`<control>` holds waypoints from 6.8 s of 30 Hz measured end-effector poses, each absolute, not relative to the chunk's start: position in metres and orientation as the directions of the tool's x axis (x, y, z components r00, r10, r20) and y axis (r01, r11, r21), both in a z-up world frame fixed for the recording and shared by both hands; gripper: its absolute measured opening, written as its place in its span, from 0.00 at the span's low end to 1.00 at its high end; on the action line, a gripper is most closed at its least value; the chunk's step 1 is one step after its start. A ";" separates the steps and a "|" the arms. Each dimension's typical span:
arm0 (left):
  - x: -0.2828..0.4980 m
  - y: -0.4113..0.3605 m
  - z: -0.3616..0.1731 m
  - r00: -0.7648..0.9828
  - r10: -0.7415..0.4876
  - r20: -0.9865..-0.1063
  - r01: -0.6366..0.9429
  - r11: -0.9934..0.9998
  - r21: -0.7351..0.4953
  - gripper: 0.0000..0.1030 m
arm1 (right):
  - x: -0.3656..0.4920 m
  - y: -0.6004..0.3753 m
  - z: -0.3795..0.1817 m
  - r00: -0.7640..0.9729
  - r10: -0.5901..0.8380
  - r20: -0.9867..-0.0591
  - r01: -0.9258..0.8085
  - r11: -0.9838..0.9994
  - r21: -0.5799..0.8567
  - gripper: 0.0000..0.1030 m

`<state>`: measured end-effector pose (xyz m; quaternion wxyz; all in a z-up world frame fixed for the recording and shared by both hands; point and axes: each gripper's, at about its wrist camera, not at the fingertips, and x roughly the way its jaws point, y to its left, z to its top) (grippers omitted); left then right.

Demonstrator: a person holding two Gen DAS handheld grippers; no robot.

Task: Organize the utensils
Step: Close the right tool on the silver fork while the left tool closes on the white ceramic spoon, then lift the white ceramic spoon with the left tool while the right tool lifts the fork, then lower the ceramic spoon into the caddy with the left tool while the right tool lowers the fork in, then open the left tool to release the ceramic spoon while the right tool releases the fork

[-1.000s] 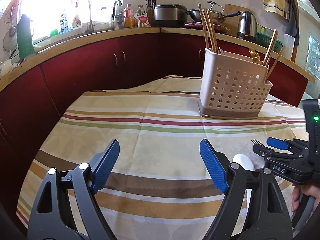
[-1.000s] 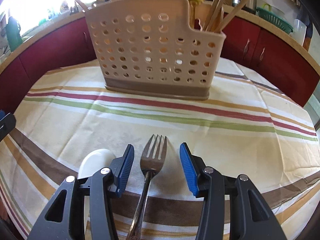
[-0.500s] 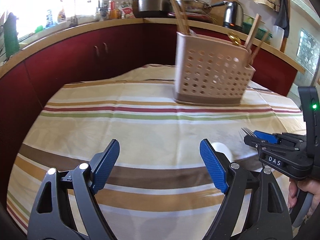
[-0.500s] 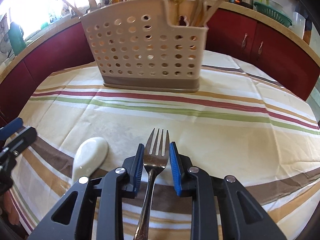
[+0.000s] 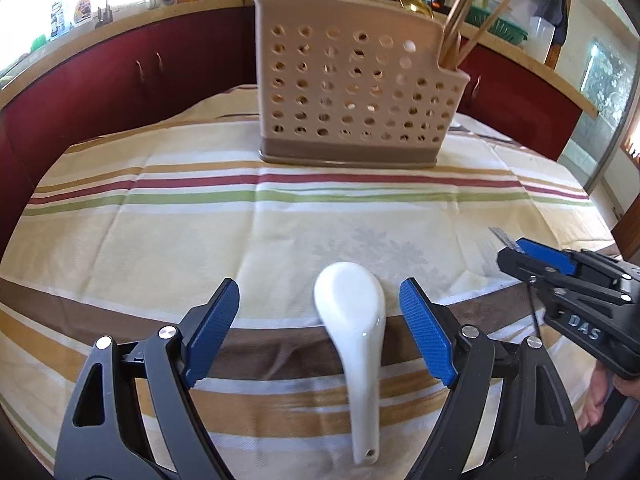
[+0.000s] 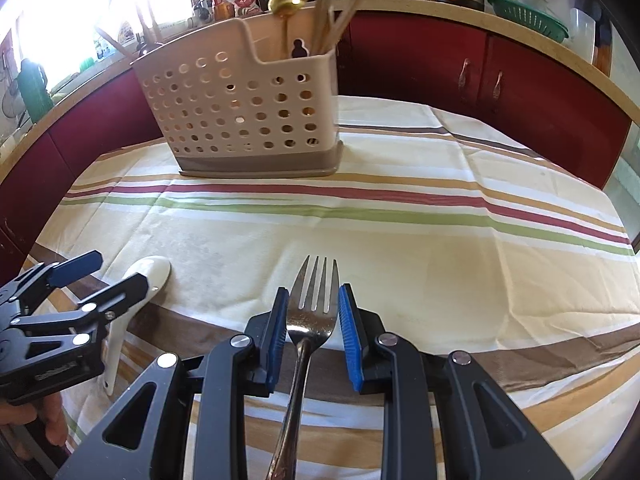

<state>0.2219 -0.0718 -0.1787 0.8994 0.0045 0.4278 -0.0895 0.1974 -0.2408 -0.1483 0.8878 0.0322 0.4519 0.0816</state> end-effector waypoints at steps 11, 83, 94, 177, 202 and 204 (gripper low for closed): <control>0.227 -0.088 -0.192 0.588 -0.138 -0.797 0.173 0.984 -0.042 0.76 | 0.194 -0.256 -0.145 0.589 0.191 -0.785 -0.114 0.981 0.154 0.26; 0.194 -0.066 -0.131 0.720 -0.246 -0.649 0.226 0.967 -0.116 0.39 | 0.166 -0.261 -0.105 0.732 0.195 -0.653 -0.116 0.980 0.163 0.24; 0.191 -0.060 -0.124 0.737 -0.246 -0.629 0.222 0.968 -0.118 0.39 | 0.160 -0.261 -0.097 0.756 0.190 -0.626 -0.116 0.981 0.157 0.24; 0.338 -0.078 -0.024 0.905 -0.240 -0.350 0.268 0.963 0.035 0.39 | 0.323 -0.208 -0.008 0.925 0.221 -0.310 -0.183 0.972 0.145 0.23; 0.345 -0.076 -0.054 0.883 -0.225 -0.412 0.269 0.962 0.050 0.39 | 0.330 -0.195 -0.050 0.880 0.243 -0.408 -0.210 0.970 0.126 0.23; 0.347 -0.075 -0.059 0.877 -0.224 -0.424 0.267 0.963 0.043 0.39 | 0.330 -0.194 -0.052 0.877 0.245 -0.414 -0.213 0.969 0.122 0.24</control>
